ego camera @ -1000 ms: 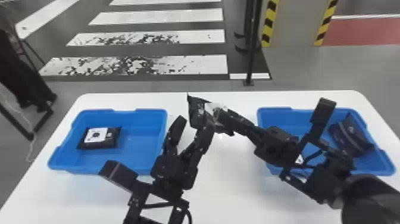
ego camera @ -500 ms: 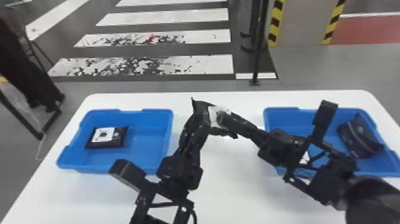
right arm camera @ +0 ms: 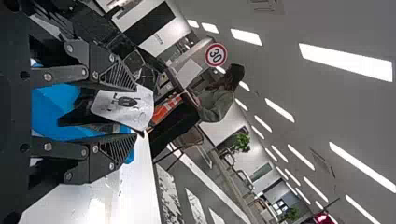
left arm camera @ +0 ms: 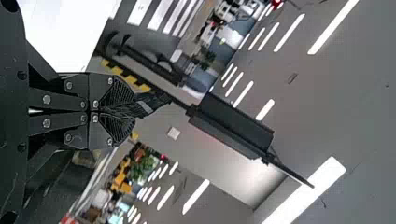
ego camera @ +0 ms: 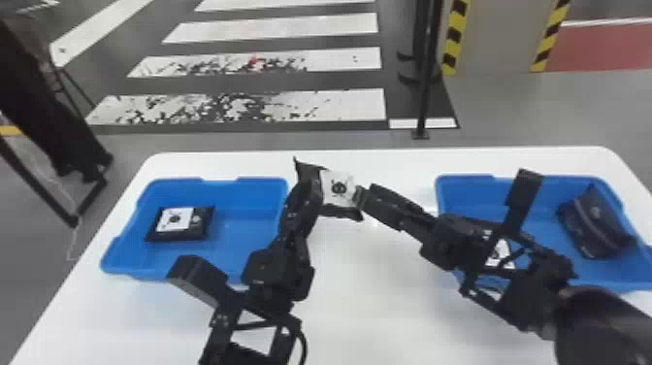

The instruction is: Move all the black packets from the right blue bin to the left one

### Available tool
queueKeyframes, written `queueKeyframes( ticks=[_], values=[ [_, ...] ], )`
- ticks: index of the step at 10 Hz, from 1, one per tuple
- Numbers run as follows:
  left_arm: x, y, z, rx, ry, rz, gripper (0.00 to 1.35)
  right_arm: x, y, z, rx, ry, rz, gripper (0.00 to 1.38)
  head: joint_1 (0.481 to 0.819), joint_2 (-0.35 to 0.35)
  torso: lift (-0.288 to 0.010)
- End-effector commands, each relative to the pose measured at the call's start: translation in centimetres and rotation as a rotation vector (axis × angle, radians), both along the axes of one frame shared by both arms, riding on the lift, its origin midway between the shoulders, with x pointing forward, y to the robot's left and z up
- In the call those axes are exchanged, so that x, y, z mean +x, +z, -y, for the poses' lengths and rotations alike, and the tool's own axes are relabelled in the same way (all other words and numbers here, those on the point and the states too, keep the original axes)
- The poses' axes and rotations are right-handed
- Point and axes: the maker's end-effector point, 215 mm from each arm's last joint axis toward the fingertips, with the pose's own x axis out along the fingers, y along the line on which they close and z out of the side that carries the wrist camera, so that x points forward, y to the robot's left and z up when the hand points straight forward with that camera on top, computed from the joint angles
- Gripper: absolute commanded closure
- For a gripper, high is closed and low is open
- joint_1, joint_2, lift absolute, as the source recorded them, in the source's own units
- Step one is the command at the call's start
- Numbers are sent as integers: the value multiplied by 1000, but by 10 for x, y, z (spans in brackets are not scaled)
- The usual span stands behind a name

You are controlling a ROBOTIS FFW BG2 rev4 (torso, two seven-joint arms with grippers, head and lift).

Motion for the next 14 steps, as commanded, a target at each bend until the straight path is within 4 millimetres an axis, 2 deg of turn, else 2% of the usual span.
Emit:
queueKeyframes(
  ticks=[1, 2, 3, 4, 5, 6, 7, 8, 9, 10, 11, 12, 14],
  values=[
    [16, -14, -68, 187, 164, 10, 1208, 7, -2, 14, 11, -29, 1, 87, 695, 152, -168],
    [26, -27, -118, 335, 276, 1, 1208, 9, -2, 21, 13, -42, 8, 148, 695, 195, -168],
    [31, -35, -161, 471, 372, -14, 1210, 12, -1, 29, 12, -63, 18, 147, 695, 236, -168],
    [30, -36, -204, 604, 467, -35, 1208, 14, -5, 39, -4, -85, 22, 147, 695, 259, -168],
    [31, -53, -226, 609, 490, -104, 1151, 21, -4, 57, -36, -122, 45, 147, 695, 300, -168],
    [27, -53, -228, 579, 495, -102, 650, 32, 3, 88, -128, -191, 110, 147, 695, 320, -168],
    [16, -31, -219, 535, 500, -13, 140, 41, 18, 119, -241, -266, 199, 147, 695, 317, -168],
    [9, -23, -197, 452, 472, 33, 44, 41, 33, 145, -334, -346, 252, 147, 695, 287, -168],
    [7, -15, -174, 379, 431, 63, 148, 34, 37, 169, -404, -428, 240, 153, 695, 239, -168],
    [8, -11, -153, 348, 375, 56, 196, 24, 37, 191, -491, -511, 217, 156, 695, 183, -168],
    [8, -7, -140, 345, 337, 53, 202, 10, 33, 205, -589, -584, 166, 157, 695, 129, -168],
    [6, -6, -133, 325, 315, 49, 202, 0, 15, 217, -633, -641, 82, 157, 695, 103, -168],
    [3, -10, -121, 300, 289, 40, 200, -6, -29, 229, -652, -674, -63, 156, 695, 49, -168]
  ],
)
